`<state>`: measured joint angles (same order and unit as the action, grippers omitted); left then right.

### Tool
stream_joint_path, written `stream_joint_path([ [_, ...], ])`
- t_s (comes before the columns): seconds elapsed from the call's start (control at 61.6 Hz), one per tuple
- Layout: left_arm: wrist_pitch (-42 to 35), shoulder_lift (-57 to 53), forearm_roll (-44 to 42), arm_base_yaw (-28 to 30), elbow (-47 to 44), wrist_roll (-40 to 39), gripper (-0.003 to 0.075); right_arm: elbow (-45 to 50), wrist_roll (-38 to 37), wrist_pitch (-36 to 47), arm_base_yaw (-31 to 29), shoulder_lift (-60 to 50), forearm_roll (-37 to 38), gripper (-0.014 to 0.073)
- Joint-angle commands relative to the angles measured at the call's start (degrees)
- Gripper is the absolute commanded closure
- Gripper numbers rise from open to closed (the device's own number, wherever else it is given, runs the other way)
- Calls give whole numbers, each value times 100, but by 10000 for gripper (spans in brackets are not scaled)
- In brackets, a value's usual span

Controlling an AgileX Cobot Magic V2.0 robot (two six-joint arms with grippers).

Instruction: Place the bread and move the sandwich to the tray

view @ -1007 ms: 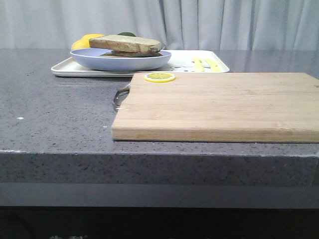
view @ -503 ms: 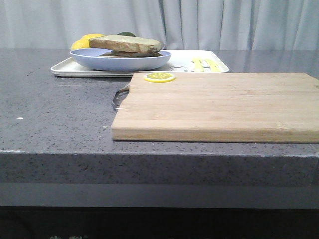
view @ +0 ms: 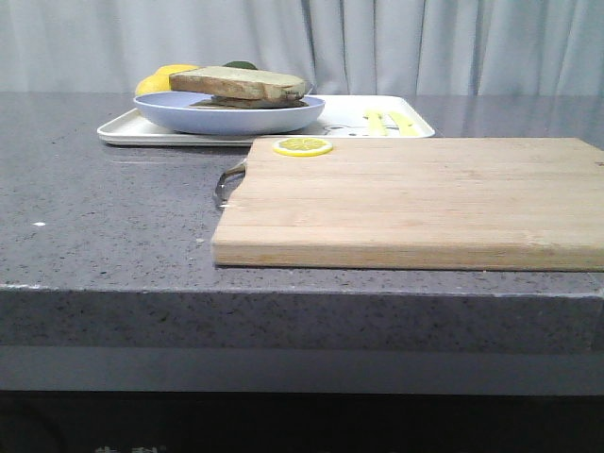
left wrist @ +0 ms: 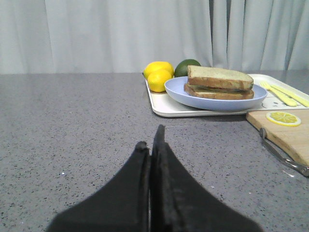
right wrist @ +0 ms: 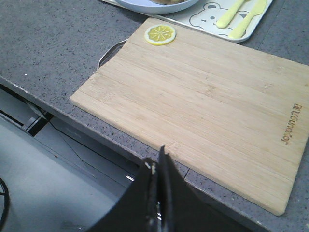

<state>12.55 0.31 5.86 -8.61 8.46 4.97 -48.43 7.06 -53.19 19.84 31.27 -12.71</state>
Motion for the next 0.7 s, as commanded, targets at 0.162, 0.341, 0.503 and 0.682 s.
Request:
stream_joint_path([
  [0.162, -1828, -182, 141, 184, -773, -20, 741, -136, 34, 425, -30, 16, -83, 663],
  [0.341, -1684, -182, 100, 184, -884, -192, 741, -136, 34, 417, -30, 16, -83, 663],
  [0.503, -1602, -182, -109, 236, -884, -286, 741, -136, 34, 422, -30, 16, -83, 663],
  [0.682, -1418, -182, -672, 313, -884, -894, 741, -136, 34, 422, -30, 16, -83, 663],
])
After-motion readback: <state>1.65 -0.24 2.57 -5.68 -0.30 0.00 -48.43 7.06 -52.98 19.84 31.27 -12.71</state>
